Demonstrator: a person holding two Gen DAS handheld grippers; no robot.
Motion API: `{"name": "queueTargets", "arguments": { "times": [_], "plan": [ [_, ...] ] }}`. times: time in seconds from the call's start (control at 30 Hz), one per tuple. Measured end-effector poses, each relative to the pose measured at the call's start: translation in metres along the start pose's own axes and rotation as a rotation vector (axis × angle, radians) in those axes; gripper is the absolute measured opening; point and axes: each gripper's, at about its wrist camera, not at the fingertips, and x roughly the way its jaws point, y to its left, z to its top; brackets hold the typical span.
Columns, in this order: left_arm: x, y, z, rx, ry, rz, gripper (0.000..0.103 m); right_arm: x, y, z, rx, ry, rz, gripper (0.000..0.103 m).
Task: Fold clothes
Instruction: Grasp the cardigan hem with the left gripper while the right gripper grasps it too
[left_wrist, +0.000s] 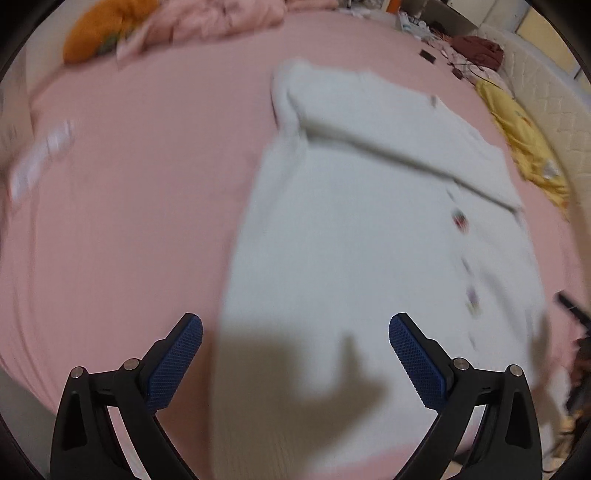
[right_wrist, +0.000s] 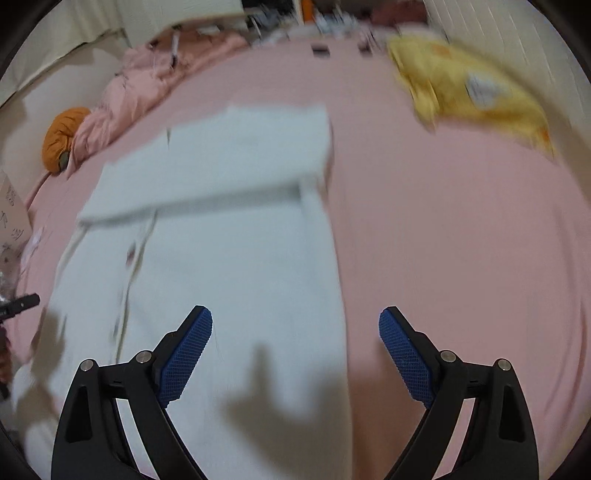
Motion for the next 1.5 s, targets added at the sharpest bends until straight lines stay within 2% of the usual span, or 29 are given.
{"name": "queueTargets", "arguments": {
  "times": [0.03, 0.1, 0.17, 0.27, 0.4, 0.47, 0.57, 0.63, 0.73, 0.87, 0.97, 1.0, 1.17, 1.23, 1.3, 1.33, 1.37, 1.4, 1.5],
  "plan": [
    [0.001, 0.004, -0.01, -0.024, 0.026, -0.032, 0.101, 0.001, -0.011, -0.016, 0.079, 0.065, 0.035, 0.092],
    [0.0, 0.019, -0.024, -0.102, 0.038, -0.085, 0.101, 0.003, -0.029, -0.034, 0.219, 0.136, 0.092, 0.092],
    [-0.001, 0.034, -0.031, -0.181, 0.029, -0.127, 0.101, 0.004, -0.045, -0.055, 0.352, 0.165, 0.168, 0.092],
    [-0.004, 0.046, -0.039, -0.254, 0.019, -0.113, 0.101, 0.005, -0.052, -0.068, 0.401, 0.192, 0.164, 0.092],
    [0.003, 0.048, -0.047, -0.244, 0.062, -0.126, 0.101, 0.007, -0.059, -0.078, 0.472, 0.209, 0.211, 0.092],
    [0.01, 0.047, -0.052, -0.254, 0.08, -0.13, 0.101, 0.009, -0.06, -0.08, 0.471, 0.207, 0.203, 0.092],
    [0.019, 0.045, -0.058, -0.286, 0.099, -0.186, 0.101, 0.012, -0.054, -0.08, 0.44, 0.217, 0.185, 0.092],
    [0.022, 0.041, -0.061, -0.274, 0.094, -0.186, 0.101, 0.016, -0.051, -0.08, 0.425, 0.239, 0.18, 0.093],
    [0.027, 0.035, -0.061, -0.247, 0.101, -0.162, 0.101, 0.02, -0.049, -0.083, 0.431, 0.277, 0.209, 0.093],
    [0.027, 0.038, -0.06, -0.273, 0.104, -0.248, 0.101, 0.023, -0.046, -0.088, 0.437, 0.287, 0.251, 0.093],
    [0.027, 0.037, -0.062, -0.264, 0.1, -0.252, 0.101, 0.022, -0.045, -0.09, 0.429, 0.29, 0.26, 0.092],
    [0.027, 0.037, -0.062, -0.261, 0.097, -0.252, 0.098, 0.022, -0.045, -0.09, 0.426, 0.294, 0.259, 0.091],
    [0.025, 0.044, -0.064, -0.261, 0.107, -0.231, 0.077, 0.022, -0.052, -0.09, 0.414, 0.331, 0.214, 0.067],
    [0.024, 0.05, -0.066, -0.26, 0.114, -0.247, 0.064, 0.023, -0.053, -0.09, 0.409, 0.338, 0.205, 0.059],
    [0.027, 0.051, -0.067, -0.244, 0.14, -0.23, 0.037, 0.024, -0.055, -0.091, 0.402, 0.347, 0.18, 0.048],
    [0.03, 0.052, -0.067, -0.243, 0.153, -0.205, 0.031, 0.025, -0.055, -0.092, 0.396, 0.35, 0.171, 0.041],
    [0.033, 0.051, -0.066, -0.251, 0.159, -0.188, 0.021, 0.026, -0.057, -0.092, 0.396, 0.352, 0.17, 0.037],
    [0.035, 0.055, -0.066, -0.276, 0.167, -0.181, 0.017, 0.026, -0.061, -0.093, 0.406, 0.351, 0.177, 0.035],
    [0.032, 0.066, -0.068, -0.339, 0.159, -0.221, 0.013, 0.025, -0.068, -0.095, 0.439, 0.342, 0.216, 0.02]
  ]
}}
